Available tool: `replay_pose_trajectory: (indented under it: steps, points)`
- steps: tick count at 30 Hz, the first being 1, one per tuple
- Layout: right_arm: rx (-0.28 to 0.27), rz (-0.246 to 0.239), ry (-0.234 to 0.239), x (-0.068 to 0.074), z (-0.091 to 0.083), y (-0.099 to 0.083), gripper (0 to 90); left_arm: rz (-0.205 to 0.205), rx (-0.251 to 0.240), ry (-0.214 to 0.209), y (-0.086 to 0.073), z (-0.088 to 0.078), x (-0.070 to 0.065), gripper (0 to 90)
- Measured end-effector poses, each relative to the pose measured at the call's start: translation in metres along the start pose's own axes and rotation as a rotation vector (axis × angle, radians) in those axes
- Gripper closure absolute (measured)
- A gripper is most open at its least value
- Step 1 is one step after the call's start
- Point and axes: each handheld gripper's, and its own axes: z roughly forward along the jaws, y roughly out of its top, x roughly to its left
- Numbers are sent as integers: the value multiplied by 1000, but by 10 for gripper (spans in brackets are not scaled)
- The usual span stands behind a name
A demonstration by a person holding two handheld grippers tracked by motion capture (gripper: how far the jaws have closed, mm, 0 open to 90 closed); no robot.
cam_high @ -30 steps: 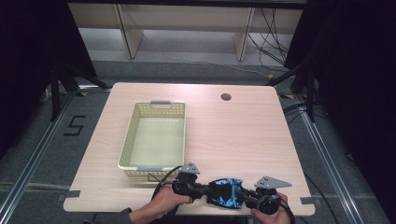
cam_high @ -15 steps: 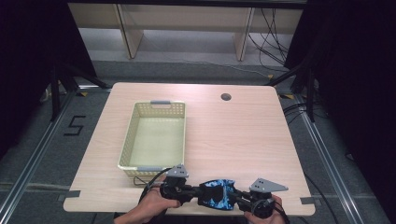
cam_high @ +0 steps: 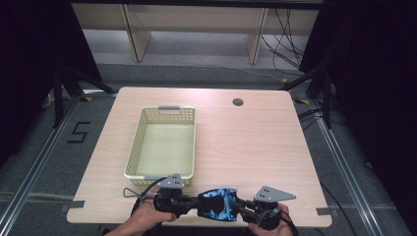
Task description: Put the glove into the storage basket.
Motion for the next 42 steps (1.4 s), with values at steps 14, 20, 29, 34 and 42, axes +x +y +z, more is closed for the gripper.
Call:
replay_pose_trajectory:
  steps: [14,20,29,34,42]
  points:
    - [0,-50,65,14,16,35,798,-19,-30,51,12,-37,10,834]
    - [6,-79,66,17,22,44,798,-19,-24,57,14,-47,15,833]
    - [3,-74,95,23,34,56,797,-26,-31,75,17,-58,22,832]
    - [12,-95,89,24,36,63,797,-41,-37,91,18,-65,24,831]
    - [-4,-101,110,25,37,72,796,-55,-58,99,22,-71,25,829]
